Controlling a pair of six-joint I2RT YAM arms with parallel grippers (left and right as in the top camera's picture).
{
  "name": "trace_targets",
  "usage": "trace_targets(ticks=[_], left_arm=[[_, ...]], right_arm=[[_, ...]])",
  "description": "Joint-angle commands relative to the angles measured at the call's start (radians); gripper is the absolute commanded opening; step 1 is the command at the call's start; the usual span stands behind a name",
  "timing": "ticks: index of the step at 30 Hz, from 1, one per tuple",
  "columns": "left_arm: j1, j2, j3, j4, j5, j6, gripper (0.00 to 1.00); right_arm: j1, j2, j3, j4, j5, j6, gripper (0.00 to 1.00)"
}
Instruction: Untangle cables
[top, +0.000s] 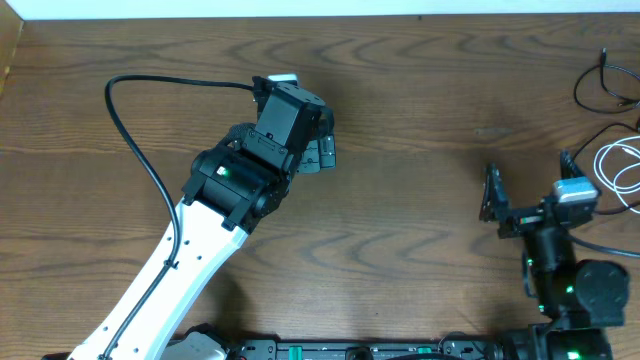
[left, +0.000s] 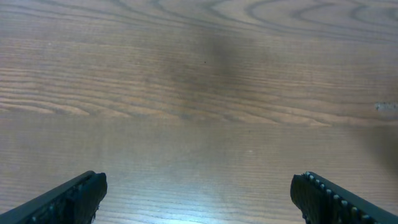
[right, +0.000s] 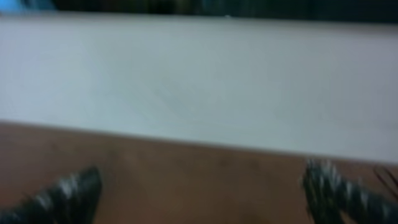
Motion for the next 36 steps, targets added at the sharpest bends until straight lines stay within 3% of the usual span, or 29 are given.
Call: trace_targets(ticks=[1,12,17,22,36], left_arm=[[0.003,-0.002,-0.003,-0.001,-0.010,0.005,1.00],[0.003,-0.002,-0.003,-0.001,-0.010,0.005,1.00],[0.003,-0.002,-0.003,0.000,-0.010,0.005,1.00],[0.003,-0.002,-0.003,-0.001,-0.010,0.005,1.00],[0.003,-0.002,-0.003,-0.001,-0.010,0.005,1.00]], right_arm=[[0.003,-0.067,-0.109,0.072,0.040,-0.005,0.99],[0.004,-0.218,-0.341,0.168,0.055,-0.005,0.99],[0.004,-0.251,-0.344,0.063,0.082,-0.005,0.99],[0.003,-0.341,-0.344,-0.166,0.076,-0.002,0.99],[0.002,-0.327,-0.344,-0.161,0.039,-0.001,0.99]])
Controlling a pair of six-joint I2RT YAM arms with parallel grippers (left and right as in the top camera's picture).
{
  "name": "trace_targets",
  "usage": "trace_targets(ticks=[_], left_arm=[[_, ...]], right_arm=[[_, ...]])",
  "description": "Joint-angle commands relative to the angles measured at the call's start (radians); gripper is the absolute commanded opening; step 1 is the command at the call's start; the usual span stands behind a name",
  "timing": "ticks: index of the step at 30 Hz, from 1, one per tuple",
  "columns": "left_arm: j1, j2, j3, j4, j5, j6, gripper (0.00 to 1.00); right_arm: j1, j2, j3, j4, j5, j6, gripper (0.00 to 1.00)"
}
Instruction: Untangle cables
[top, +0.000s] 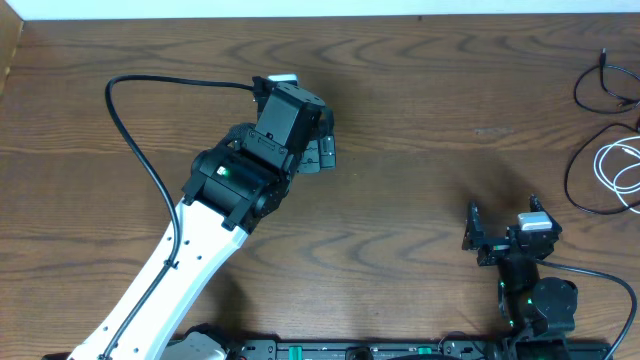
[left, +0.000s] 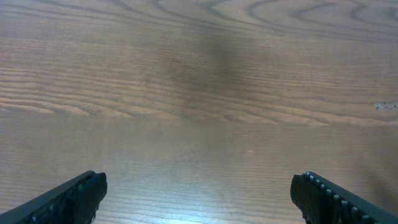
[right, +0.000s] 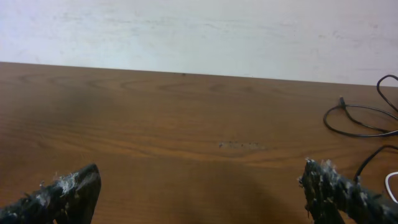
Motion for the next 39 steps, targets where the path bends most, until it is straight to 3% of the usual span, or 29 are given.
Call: trace_targets(ticks=[1,17,24,28,33,39], left_arm=[[0.003,-0.002,-0.003,0.000,-0.010,0.005,1.00],[0.004,-0.002,-0.005,-0.008,-0.014,0.006,1.00],[0.095,-0.084,-0.066,0.024,-0.009,0.005,1.00],[0.198,-0.193,-0.186,0.145,0.053,0.010,1.00],[0.378,-0.407,-0.432,0.393,0.240,0.145,1.00],[0.548,-0.710,-0.735,0.617,0.337,0.240,1.00]], right_arm=[[0.002,-0.005,-0.001,-0.005,-0.010,-0.001,0.99],[0.002,-0.005,-0.001,-0.005,-0.009,-0.001,0.99],[0.002,-0.005,-0.001,-0.005,-0.009,-0.001,0.99],[0.002,-0.005,-0.001,-0.005,-0.009,-0.001,0.99],[0.002,-0.005,-0.001,-0.005,-0.009,-0.001,0.99],[0.002,-0.005,-0.001,-0.005,-0.009,-0.001,0.99]])
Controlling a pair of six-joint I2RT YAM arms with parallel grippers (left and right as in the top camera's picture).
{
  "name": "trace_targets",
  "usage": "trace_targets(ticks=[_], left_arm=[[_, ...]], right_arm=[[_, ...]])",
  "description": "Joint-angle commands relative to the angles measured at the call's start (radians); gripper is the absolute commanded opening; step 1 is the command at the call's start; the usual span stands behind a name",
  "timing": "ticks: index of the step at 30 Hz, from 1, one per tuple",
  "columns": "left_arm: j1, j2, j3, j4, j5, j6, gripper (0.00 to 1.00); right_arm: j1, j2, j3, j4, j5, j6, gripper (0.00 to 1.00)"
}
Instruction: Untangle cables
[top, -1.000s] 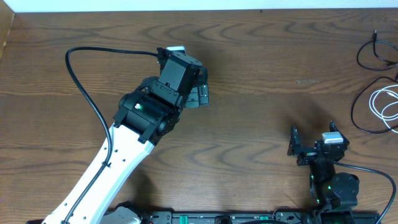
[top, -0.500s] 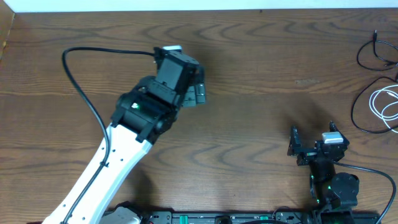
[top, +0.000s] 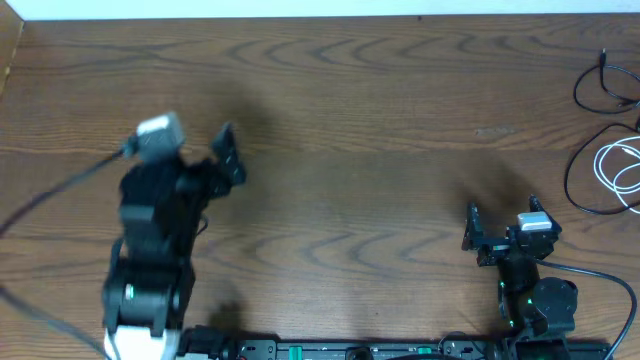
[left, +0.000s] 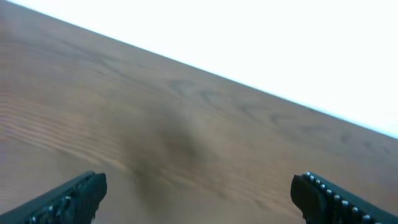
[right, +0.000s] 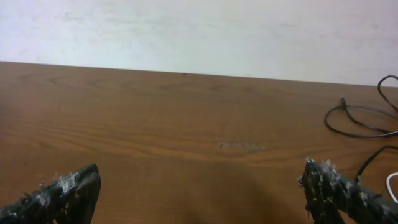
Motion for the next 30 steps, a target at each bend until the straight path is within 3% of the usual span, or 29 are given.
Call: trace_targets(ticks=[1,13,24,30], left_arm=[[0.078,-0.170,-0.156,0.067,0.114,0.125,1.00],[0.143,-0.579,-0.550,0.178,0.168,0.442,1.00],[0.126,-0.695,-0.773,0.361,0.134,0.452,1.00],[0.114,-0.747,-0.803,0.315,0.073,0.464,1.00]], right_arm=[[0.002,-0.005,-0.001,-0.005,-0.006,-0.002,0.99],[0.002,-0.005,-0.001,-0.005,-0.006,-0.002,0.99],[0.002,-0.005,-0.001,-0.005,-0.006,-0.002,0.99],[0.002,-0.005,-0.001,-0.005,-0.006,-0.001,0.99]])
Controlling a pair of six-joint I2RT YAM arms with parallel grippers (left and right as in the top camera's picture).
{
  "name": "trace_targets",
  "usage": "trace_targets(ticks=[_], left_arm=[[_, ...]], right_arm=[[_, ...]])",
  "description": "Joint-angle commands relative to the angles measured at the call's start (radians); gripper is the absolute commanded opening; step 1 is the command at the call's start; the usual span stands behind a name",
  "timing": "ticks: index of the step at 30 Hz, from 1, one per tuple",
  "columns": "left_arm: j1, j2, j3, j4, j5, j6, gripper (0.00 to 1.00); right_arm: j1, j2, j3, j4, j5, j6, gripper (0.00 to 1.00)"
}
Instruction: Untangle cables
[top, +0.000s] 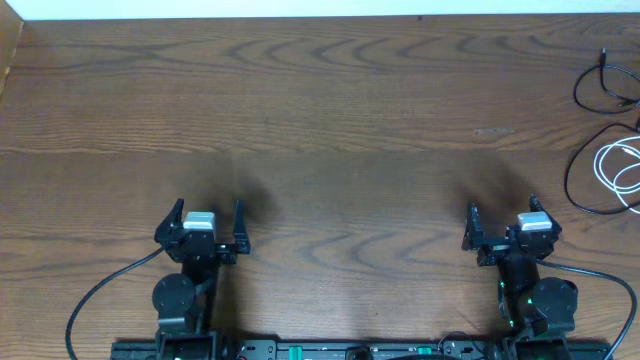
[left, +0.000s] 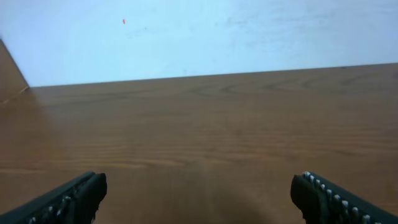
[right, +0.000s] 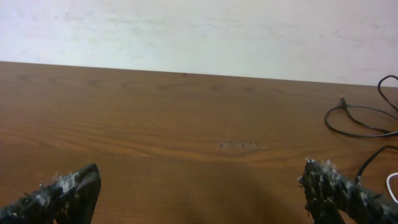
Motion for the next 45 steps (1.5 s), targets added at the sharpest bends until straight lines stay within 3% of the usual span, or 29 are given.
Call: trace_targets(ticks=[1,4,45], left_arm=[[-0.004,-0.035,-0.005,-0.036,-0.042,0.030,1.00],[-0.005,-0.060,-0.005,-0.091,-0.058,0.024,1.00],[-0.006,-0.049,-0.005,-0.089,-0.056,0.021,1.00]], right_arm=[[0.002,-0.005,-0.001,-0.005,-0.006,-0.001,0.99],[0.002,-0.005,-0.001,-0.005,-0.006,-0.001,0.99],[0.002,-0.005,-0.001,-0.005,-0.006,-0.001,0.99]])
